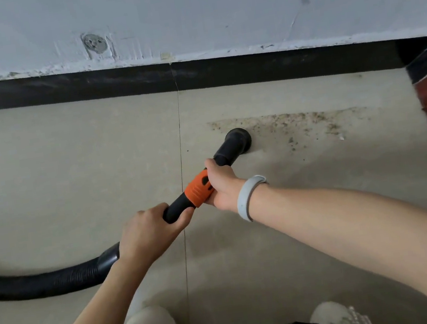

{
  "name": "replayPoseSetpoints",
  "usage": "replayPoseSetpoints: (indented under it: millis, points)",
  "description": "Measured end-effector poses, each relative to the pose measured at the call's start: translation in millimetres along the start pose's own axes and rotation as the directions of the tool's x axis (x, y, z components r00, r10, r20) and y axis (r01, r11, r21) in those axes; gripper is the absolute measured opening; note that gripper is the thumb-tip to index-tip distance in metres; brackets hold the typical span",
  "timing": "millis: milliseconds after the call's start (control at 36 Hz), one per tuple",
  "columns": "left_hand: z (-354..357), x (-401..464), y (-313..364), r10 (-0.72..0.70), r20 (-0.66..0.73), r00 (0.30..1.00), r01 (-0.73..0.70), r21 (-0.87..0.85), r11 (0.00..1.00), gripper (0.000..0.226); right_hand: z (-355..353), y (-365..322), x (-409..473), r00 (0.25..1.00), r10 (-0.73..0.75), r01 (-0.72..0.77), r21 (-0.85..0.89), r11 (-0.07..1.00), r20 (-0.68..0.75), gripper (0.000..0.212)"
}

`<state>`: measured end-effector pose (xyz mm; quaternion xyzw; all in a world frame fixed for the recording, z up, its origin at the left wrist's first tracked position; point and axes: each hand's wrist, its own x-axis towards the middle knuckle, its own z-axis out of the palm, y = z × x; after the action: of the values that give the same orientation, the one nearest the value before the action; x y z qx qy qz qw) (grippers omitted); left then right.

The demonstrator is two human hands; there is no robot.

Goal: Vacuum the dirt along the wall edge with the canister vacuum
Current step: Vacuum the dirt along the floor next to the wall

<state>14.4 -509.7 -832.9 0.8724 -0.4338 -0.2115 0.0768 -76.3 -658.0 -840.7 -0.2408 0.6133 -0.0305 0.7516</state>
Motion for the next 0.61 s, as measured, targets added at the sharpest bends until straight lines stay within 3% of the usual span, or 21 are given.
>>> replayPoseSetpoints:
  millis: [194,611]
  points:
    - [15,4,27,0.095,0.057,0.994,-0.098,0.044,0.994,0.057,-41,7,0,0.998,0.004,0.007,0.194,0.981,-0.057,0.02]
    - [43,31,104,0.267,0.141,0.953,-0.281,0.087,0.956,0.061,-128,-15,-11,0.985,-0.031,0.091,0.352,0.932,-0.171,0.02]
